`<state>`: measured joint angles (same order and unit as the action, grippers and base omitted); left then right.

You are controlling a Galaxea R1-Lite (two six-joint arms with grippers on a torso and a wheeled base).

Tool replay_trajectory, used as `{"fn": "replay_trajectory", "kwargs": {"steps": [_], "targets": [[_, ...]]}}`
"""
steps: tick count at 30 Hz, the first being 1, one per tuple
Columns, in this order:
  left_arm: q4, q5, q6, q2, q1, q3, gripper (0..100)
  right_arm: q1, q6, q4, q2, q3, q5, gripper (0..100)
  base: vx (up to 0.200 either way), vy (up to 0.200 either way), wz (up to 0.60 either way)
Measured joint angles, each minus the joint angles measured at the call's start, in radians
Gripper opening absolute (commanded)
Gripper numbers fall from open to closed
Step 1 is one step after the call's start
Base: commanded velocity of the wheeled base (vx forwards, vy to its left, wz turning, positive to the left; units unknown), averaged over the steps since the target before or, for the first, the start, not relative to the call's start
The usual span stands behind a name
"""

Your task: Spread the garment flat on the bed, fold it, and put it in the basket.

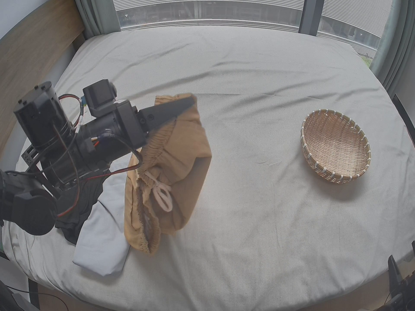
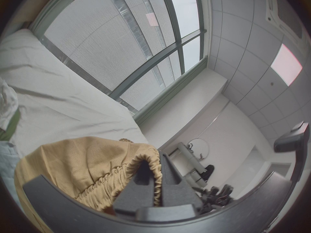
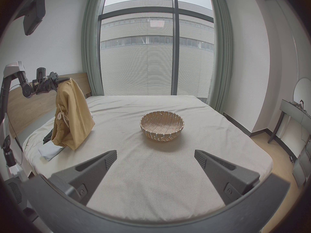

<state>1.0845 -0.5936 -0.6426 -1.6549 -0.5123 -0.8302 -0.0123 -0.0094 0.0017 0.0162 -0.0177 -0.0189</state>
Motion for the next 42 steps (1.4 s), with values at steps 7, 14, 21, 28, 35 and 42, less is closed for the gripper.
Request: {"fn": "replay_trajectory", "kwargs": {"steps": [7, 14, 21, 28, 35, 42], "targets": [[-0.001, 0.001, -0.126, 0.04, -0.077, -0.058, 0, 0.0, -0.001, 0.0, 0.0, 0.0, 0.0, 100, 0.0, 0.0, 0.0], [-0.01, 0.011, -0.095, 0.053, -0.051, -0.037, 0, 0.0, 0.0, 0.0, 0.0, 0.0, 0.0, 100, 0.0, 0.0, 0.0], [-0.009, 0.014, 0.002, -0.002, 0.024, 0.004, 0, 0.0, -0.001, 0.0, 0.0, 0.0, 0.0, 100, 0.0, 0.0, 0.0], [-0.004, 0.01, 0.005, -0.039, 0.04, -0.012, 0, 0.0, 0.0, 0.0, 0.0, 0.0, 0.0, 100, 0.0, 0.0, 0.0], [-0.003, 0.01, 0.006, -0.046, 0.036, -0.017, 0, 0.001, 0.003, -0.035, 0.0, -0.003, 0.001, 100, 0.0, 0.0, 0.0], [0.0, 0.01, 0.006, -0.049, 0.036, -0.027, 0, 0.007, 0.01, -0.05, 0.03, -0.135, 0.051, 100, 0.0, 0.0, 0.0]]}}
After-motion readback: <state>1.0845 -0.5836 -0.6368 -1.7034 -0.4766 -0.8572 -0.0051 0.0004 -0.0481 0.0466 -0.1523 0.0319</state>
